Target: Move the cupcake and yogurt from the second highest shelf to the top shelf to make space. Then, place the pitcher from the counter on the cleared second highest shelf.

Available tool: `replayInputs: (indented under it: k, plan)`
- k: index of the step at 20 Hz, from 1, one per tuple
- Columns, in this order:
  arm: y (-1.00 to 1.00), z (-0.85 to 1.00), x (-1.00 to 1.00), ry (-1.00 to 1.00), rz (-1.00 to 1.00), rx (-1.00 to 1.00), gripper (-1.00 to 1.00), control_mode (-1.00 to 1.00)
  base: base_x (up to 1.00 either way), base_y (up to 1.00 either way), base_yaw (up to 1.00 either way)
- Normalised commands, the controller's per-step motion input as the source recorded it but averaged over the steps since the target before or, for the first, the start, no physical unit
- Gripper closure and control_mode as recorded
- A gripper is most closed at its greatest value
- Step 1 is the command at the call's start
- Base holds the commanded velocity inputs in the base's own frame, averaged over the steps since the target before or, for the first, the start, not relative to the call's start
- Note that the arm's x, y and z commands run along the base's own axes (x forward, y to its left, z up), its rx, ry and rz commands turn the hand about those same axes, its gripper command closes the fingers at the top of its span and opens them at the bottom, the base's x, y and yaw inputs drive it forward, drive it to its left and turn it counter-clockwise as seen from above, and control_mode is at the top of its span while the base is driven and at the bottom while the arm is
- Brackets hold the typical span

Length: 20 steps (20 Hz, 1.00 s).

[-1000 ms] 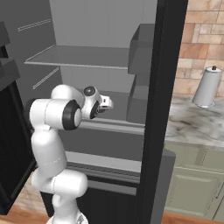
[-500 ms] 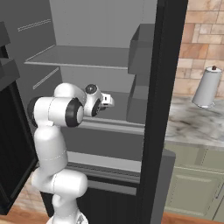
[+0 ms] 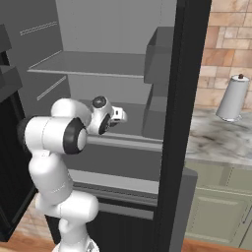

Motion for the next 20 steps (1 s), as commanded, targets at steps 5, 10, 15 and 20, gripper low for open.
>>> replayInputs:
  k: [5,10,15,20]
  plan:
    - [-0.10,0.62,-0.96,-0.02,0.00,0.00,1.00,-1.00,0.00,0.00,0.00]
    - [0.00,0.93,-0.96,-0.08,0.01,0.00,1.00,-1.00,0.00,0.00,0.00]
    - [0.00,1.00,-0.87,-0.16,0.00,-0.02,1.00,-1.00,0.00,0.00,0.00]
    - [0.00,1.00,-0.88,-0.16,0.00,0.00,1.00,-1.00,0.00,0.00,0.00]
